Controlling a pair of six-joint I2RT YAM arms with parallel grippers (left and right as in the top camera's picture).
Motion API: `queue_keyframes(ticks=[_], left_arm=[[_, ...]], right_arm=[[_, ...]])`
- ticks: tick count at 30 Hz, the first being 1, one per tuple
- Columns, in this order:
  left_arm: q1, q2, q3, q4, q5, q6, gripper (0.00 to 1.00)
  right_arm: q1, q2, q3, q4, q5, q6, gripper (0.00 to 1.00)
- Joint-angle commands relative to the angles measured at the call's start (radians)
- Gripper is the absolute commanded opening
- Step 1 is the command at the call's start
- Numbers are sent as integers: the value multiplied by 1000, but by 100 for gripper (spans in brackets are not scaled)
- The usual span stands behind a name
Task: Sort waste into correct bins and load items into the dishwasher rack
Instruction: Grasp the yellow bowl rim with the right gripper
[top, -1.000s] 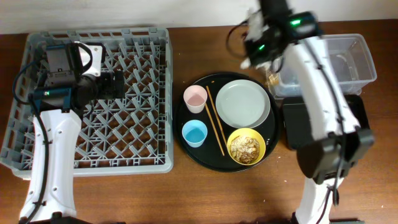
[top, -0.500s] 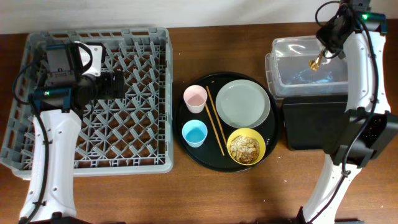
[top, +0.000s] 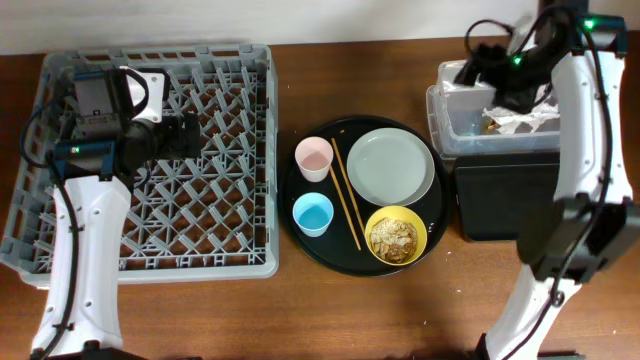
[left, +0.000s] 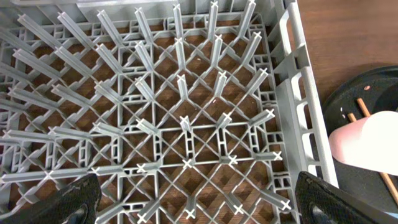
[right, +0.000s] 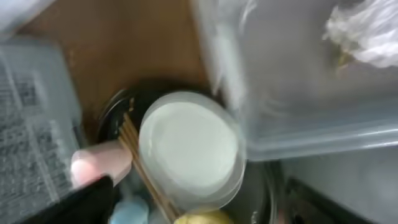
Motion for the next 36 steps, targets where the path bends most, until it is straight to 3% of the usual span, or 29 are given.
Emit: queue_keyframes(ticks=[1,7,12,20,24,27,30,36], left_arm=[[-3,3,14,2,14,-8,99],[-3,3,14,2,14,-8,99],[-3,3,14,2,14,-8,99],[-3,3,14,2,14,-8,99],[-3,3,14,2,14,-8,99],[-3,3,14,2,14,-8,99],[-3,3,14,2,14,-8,99],[-3,3,14,2,14,-8,99]], right_arm=[[166,-34,-2,-152,140,77,81],[538,-34,-82,-224,359,282,69],[669,-34,-255,-176,411,369,65],[690,-34,-528,-1,393,413,64],[689,-34,-657,117,334,391,56],[687,-34,-721,164,312,391,38],[687,-34,-744,177,308,391,11],[687,-34,-795,208,304,391,9]])
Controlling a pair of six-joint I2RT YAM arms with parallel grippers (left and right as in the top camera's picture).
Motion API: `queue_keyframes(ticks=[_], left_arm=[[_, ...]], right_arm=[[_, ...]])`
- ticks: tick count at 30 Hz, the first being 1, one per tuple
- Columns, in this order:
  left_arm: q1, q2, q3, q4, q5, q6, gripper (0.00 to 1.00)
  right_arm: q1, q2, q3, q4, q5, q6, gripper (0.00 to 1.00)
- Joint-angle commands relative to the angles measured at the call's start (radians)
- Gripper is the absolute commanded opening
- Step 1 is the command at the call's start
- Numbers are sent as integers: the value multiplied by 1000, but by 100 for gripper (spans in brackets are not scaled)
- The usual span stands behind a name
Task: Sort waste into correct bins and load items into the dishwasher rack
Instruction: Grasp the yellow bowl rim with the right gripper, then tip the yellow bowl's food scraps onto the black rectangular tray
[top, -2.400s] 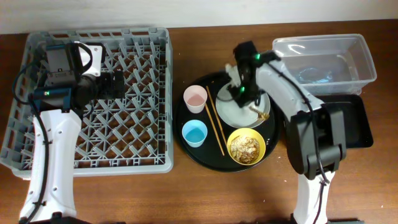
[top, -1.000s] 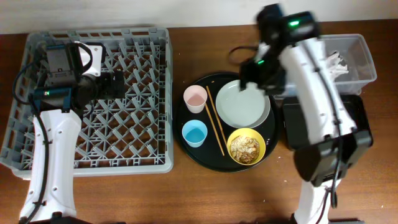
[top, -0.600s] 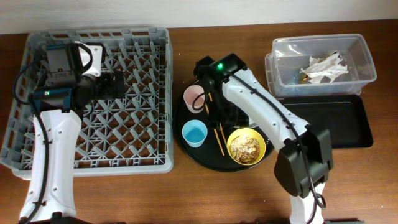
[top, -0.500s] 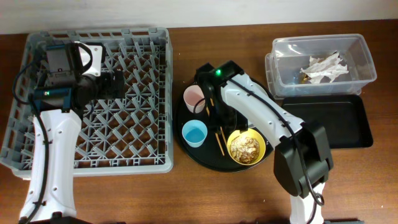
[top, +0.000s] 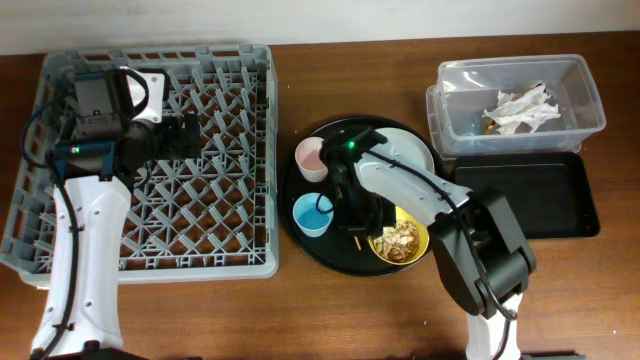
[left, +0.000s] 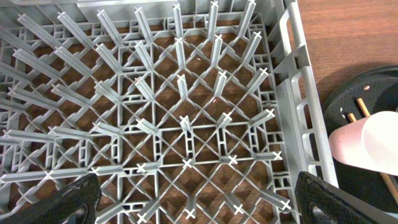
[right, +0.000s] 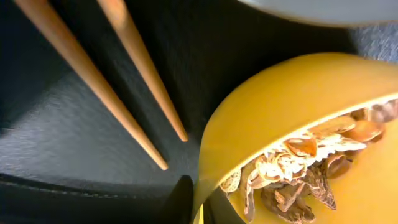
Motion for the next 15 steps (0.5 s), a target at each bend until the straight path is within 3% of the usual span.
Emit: queue_keyframes(ticks=[1,5,7,12,15], left_arm=[[-3,3,14,2,14,-8,99],[-3,3,14,2,14,-8,99],[-3,3,14,2,14,-8,99],[-3,3,14,2,14,-8,99],[-3,3,14,2,14,-8,99]], right_arm=[[3,-6,-19,5,-2,2,6],[1,-12,-17,2,0,-14,4],[-18,-51,9,-16,-5,-93,4],[-114,-261,115,-94,-17,-205,4],[-257,-464,136,-112,-104,-313,4]])
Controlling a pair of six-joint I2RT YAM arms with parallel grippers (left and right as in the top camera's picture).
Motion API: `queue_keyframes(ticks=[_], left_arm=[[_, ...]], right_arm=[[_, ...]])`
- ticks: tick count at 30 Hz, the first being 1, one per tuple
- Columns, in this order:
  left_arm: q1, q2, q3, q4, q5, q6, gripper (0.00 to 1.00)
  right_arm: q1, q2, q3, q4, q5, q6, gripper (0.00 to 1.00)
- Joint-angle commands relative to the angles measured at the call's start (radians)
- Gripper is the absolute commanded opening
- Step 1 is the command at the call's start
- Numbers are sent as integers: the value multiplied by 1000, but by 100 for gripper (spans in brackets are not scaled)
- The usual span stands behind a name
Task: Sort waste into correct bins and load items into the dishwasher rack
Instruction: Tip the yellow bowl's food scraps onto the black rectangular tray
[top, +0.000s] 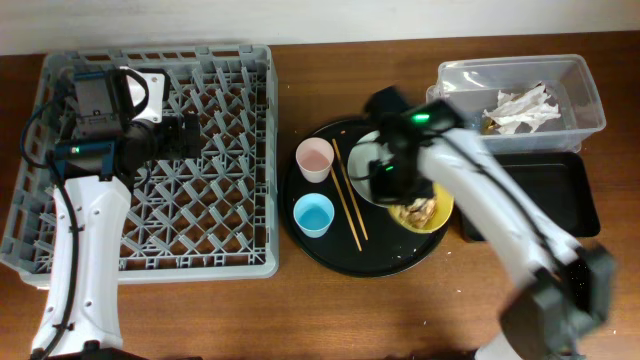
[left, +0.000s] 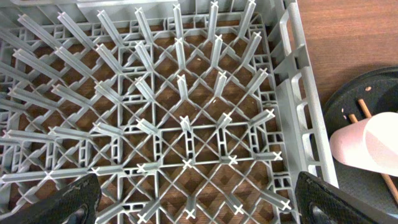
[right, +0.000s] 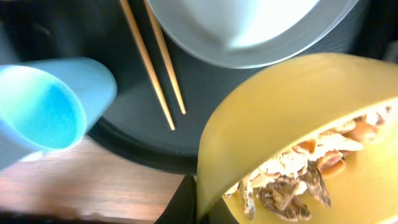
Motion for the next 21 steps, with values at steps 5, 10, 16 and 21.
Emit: queue_keyframes(ticks=[5,10,16,21], left_arm=[[-3,3,14,1,14,-8,99],[-3,3,14,1,14,-8,99],[-3,3,14,1,14,-8,99],[-3,3,14,1,14,-8,99]], right_arm=[[-407,-226,21,-3,-275,-410,4],[-720,-171,-44,81,-594,-600,4],[-919,-67,-312,390,-919,-665,4],[-990,79,-424,595,-1172,-665,4]])
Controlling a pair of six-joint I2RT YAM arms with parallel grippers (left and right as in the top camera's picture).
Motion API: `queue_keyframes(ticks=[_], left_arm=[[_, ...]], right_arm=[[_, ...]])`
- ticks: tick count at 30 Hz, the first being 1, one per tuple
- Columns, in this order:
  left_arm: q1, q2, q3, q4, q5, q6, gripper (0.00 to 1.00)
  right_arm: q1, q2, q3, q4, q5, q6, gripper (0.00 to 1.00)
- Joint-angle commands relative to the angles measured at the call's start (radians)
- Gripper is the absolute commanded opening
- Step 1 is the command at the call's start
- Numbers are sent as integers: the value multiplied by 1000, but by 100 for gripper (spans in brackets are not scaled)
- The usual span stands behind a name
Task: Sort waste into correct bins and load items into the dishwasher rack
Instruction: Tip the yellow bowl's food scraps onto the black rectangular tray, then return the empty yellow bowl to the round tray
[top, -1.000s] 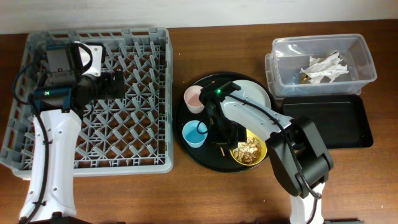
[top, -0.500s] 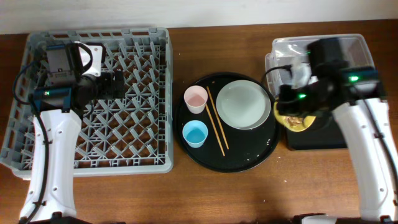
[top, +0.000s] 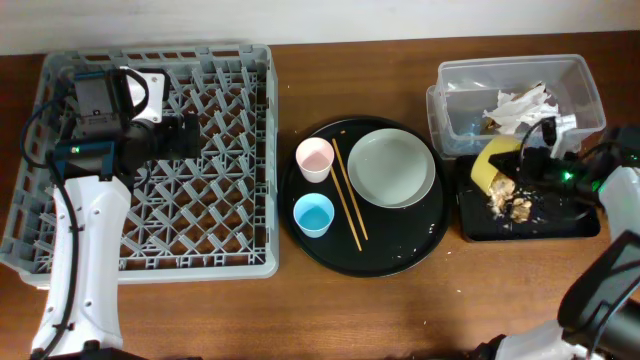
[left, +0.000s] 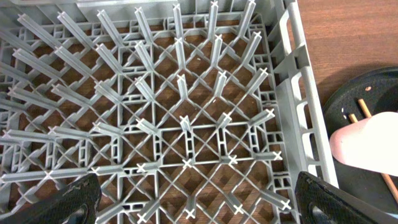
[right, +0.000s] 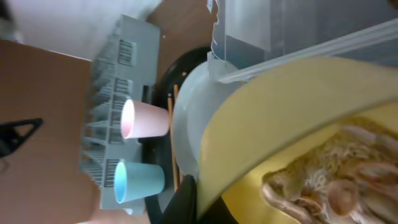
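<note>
My right gripper (top: 524, 166) (right: 198, 200) is shut on the rim of the yellow bowl (top: 494, 164) (right: 292, 124). The bowl is tipped on its side over the black bin (top: 575, 222). Food scraps (top: 510, 200) (right: 329, 183) spill from the bowl into the bin. On the round black tray (top: 400, 255) stand a pink cup (top: 313, 157), a blue cup (top: 313, 213) and a grey plate (top: 392, 167), with chopsticks (top: 348, 195) between them. My left gripper (top: 193, 134) (left: 199, 208) hangs open over the grey dishwasher rack (top: 230, 255) (left: 298, 106).
A clear bin (top: 580, 75) holding crumpled paper (top: 520, 103) stands behind the black bin. In the left wrist view the pink cup (left: 367, 146) and chopsticks (left: 360, 112) show just right of the rack's wall. The table is brown wood.
My right gripper has carried the yellow bowl from over the tray's right side to over the black bin. The bowl is now tipped and scraps lie in the bin. The left arm is unchanged.
My right gripper was up by the clear bin while the yellow bowl sat on the tray. Then it was down at the bowl's rim on the tray. Then it held the bowl lifted beside the plate, and now tipped over the black bin. The left gripper stayed open over the rack.
</note>
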Motion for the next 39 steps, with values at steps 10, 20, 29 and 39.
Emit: queue_keyframes(ticks=[10,20,29,39], left_arm=[[-3,3,14,2,14,-8,99],[-3,3,14,2,14,-8,99],[-3,3,14,2,14,-9,99],[-3,3,14,2,14,-8,99]], right_arm=[[-124,100,-11,47,-466,18,4],[-126,76,-10,-48,-465,82,4],[64,-196,59,-105,-161,101,4],[829,-282,81,-332,824,415,4]])
